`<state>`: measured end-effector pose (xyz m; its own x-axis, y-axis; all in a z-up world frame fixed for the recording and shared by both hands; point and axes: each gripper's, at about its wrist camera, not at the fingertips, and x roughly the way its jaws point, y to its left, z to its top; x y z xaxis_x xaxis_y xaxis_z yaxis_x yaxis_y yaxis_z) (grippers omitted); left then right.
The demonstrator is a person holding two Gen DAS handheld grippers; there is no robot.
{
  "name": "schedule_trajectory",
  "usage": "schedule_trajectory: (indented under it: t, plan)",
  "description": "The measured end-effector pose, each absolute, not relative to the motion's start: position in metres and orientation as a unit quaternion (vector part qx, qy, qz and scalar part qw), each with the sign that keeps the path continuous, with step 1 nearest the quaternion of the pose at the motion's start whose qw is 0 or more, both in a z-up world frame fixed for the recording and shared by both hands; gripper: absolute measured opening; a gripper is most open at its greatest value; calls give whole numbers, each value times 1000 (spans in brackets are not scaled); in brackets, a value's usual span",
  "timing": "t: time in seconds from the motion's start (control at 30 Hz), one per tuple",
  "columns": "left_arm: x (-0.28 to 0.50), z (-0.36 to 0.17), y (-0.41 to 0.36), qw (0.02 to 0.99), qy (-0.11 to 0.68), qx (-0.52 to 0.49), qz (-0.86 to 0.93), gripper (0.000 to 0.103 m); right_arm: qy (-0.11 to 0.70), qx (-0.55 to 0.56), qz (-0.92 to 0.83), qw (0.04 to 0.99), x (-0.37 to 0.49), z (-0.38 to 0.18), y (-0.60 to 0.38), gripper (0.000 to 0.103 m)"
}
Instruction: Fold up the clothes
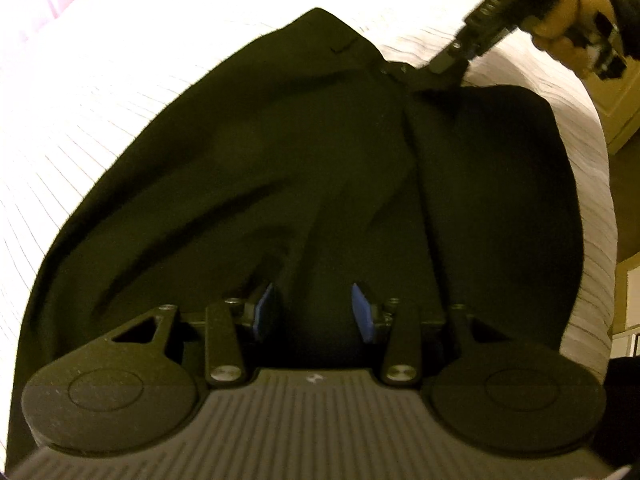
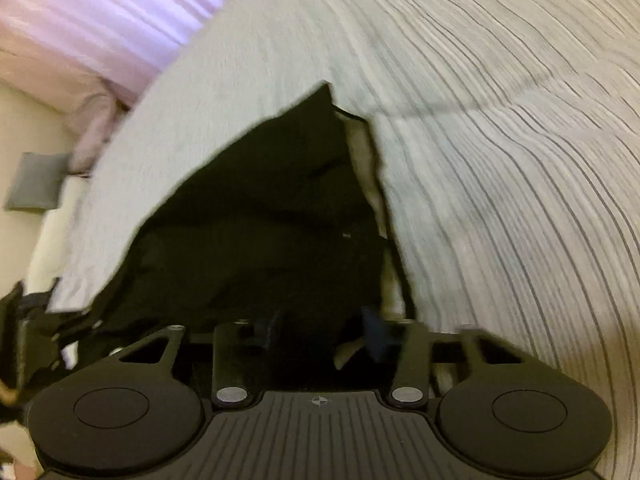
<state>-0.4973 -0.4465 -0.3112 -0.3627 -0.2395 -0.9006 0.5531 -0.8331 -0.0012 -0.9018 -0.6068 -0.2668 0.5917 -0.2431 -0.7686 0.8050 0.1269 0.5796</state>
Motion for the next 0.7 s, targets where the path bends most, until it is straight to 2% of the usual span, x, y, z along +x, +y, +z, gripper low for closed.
schedule_trajectory:
  t: [0.03, 0.13, 0.23, 0.33, 0.4, 0.43, 0.47, 0.7]
  plan:
    - [-496, -311, -443, 244, 155, 509, -811, 38, 258, 551, -369, 703, -900, -267, -610, 20]
    - [-490, -306, -439, 248, 158, 503, -813, 38, 277, 509, -365, 728, -890, -245, -608, 17]
    - [-484, -305, -438, 254, 161, 498, -813, 38, 256, 451, -363, 774, -886, -210, -600, 16]
    - [-480, -308, -438, 257, 165, 499, -811, 38, 269, 416, -379, 781, -882, -208, -599, 16]
    - [-478, -309, -437, 260, 165, 504, -807, 38, 304, 408, -394, 765, -875, -224, -604, 19]
    - [-476, -308, -436, 262, 164, 506, -805, 38, 322, 421, -402, 747, -875, -237, -608, 33]
    - [-474, -307, -435, 265, 163, 508, -803, 38, 336, 432, -410, 729, -875, -249, -611, 40]
    - [-428, -297, -405, 319, 190, 526, -765, 38, 289, 437, -471, 710, -902, -237, -564, 41]
